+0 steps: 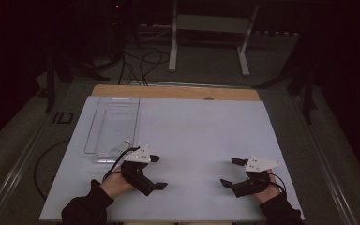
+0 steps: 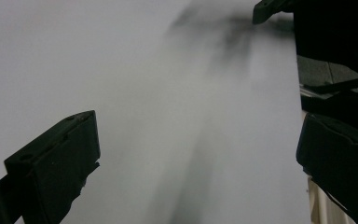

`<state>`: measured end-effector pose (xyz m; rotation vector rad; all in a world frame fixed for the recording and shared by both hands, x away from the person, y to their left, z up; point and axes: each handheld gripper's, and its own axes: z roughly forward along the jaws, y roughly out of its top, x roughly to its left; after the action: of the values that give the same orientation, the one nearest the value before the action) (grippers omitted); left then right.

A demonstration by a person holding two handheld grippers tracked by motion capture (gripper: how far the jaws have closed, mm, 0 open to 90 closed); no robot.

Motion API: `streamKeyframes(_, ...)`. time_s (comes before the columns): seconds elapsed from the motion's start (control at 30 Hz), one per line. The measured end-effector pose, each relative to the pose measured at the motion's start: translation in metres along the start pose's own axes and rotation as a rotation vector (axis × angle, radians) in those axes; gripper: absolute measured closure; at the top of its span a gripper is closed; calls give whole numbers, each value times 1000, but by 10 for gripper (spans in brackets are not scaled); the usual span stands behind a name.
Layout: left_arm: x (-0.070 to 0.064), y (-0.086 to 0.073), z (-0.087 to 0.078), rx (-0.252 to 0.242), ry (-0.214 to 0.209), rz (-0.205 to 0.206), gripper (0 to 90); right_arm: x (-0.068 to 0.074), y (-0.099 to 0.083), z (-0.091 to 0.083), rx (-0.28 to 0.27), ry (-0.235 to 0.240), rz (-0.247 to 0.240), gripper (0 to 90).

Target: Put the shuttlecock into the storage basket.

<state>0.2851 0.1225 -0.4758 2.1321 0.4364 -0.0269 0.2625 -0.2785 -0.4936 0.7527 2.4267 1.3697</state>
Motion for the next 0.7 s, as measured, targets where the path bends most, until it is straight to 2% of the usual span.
streamKeyframes(0.37,-1,-23,-10,30,3,19,0,2,-1,2,3,10,-11,94)
streamKeyframes(0.5,-3,-30,-16,21,14,24,0,2,-2,2,-4,10,-21,94)
streamKeyframes(0.57,-3,-34,-18,28,35,26,0,2,-2,2,-1,7,-24,93)
streamKeyframes(0.7,-1,-40,-22,10,53,12,0,3,-2,3,1,10,-25,94)
